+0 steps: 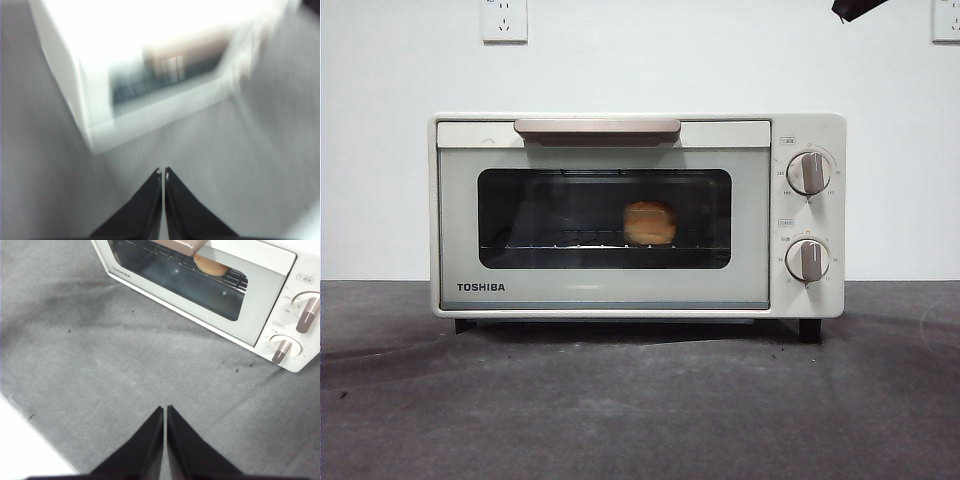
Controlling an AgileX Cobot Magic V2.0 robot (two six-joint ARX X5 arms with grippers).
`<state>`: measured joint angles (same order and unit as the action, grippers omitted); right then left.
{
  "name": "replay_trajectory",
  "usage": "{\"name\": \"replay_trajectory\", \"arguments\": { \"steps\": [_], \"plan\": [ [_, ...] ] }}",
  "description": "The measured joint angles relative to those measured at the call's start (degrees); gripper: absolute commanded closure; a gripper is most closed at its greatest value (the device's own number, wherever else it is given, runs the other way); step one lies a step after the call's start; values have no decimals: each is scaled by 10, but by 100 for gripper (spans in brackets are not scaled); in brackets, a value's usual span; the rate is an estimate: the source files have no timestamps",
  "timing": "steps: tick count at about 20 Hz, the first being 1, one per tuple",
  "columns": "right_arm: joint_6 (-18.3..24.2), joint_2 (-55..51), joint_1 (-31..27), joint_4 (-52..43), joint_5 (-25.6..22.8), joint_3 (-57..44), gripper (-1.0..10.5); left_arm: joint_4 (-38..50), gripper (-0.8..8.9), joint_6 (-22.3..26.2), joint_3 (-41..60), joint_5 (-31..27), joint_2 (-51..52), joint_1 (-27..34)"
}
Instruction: The left arm flap open the oven, the right arm pick bread and place it into oven, the left arm flap close the oven
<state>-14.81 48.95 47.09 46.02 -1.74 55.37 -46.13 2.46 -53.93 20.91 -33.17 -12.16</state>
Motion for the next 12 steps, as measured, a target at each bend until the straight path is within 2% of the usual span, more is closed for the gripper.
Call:
{"name": "replay_trajectory", "arguments": {
  "steps": [4, 6, 8, 10, 12],
  "plan": [
    [0, 0, 0, 0, 0, 0, 940, 280, 794, 15, 84, -1, 82, 55],
    [0, 0, 0, 0, 0, 0, 941, 385, 794, 22, 148, -18, 121, 77],
    [0, 0, 0, 0, 0, 0, 940, 424, 794, 25, 206, -65, 159, 92],
    [0, 0, 0, 0, 0, 0, 941, 425, 794, 23, 265, -111, 188, 103],
    [0, 0, 0, 0, 0, 0, 940, 421, 794, 17, 321, -135, 213, 109]
  ]
}}
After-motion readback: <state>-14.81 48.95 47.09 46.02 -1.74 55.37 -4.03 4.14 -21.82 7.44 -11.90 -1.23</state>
